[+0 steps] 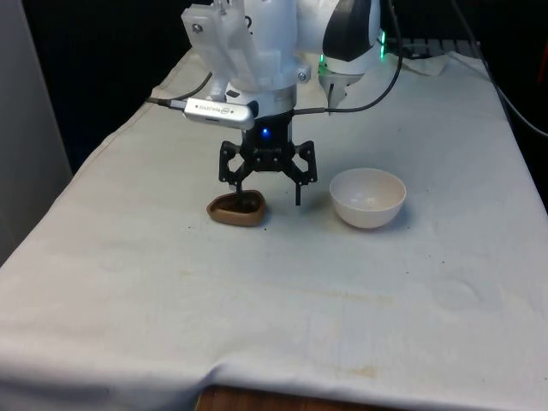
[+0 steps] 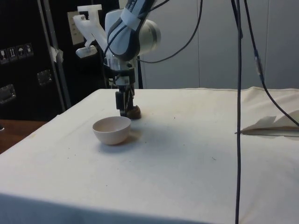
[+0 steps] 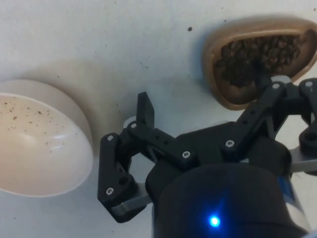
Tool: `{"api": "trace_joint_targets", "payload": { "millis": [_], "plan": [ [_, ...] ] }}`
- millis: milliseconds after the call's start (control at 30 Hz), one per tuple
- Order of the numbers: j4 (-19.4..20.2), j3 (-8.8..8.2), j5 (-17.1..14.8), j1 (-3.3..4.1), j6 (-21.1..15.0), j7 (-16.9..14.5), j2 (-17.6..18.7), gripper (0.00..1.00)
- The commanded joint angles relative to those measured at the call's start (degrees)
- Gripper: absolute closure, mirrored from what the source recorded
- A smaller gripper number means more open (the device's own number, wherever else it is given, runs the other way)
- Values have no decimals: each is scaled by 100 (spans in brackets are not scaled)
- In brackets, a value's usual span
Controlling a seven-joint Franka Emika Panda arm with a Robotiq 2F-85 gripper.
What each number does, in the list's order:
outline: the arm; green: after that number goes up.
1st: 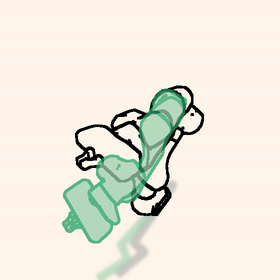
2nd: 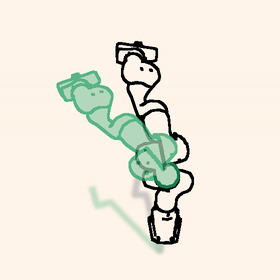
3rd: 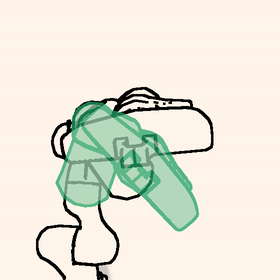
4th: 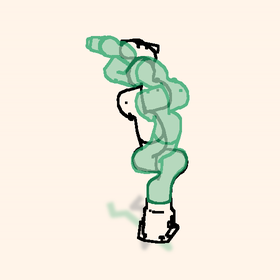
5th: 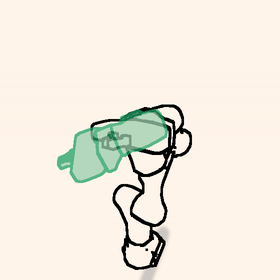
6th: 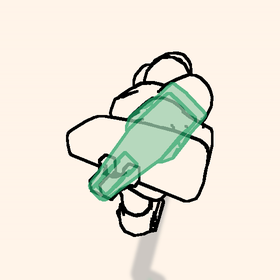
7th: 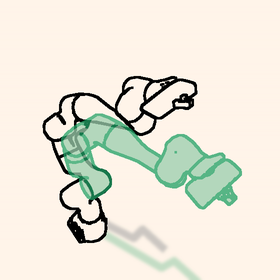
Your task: Pour the coffee beans from the cup into the bowl.
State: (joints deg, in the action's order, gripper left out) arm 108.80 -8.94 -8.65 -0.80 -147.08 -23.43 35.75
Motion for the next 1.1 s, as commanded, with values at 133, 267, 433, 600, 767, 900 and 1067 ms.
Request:
{"api": "trace_joint_targets", "payload": {
  "millis": [133, 267, 433, 600, 767, 900, 1067],
  "plan": [
    [0, -11, 34, 17, 0, 23, 0, 0],
    [6, -97, 178, 97, -29, 160, 6, 0],
    [6, -92, 201, 109, -34, 172, 6, 0],
    [0, -103, 212, 115, -29, 166, 11, 0],
    [0, -97, 218, 115, -29, 160, 11, 0],
    [0, -97, 218, 120, -23, 160, 6, 0],
    [0, -92, 212, 126, -23, 149, 6, 0]
  ]
}}
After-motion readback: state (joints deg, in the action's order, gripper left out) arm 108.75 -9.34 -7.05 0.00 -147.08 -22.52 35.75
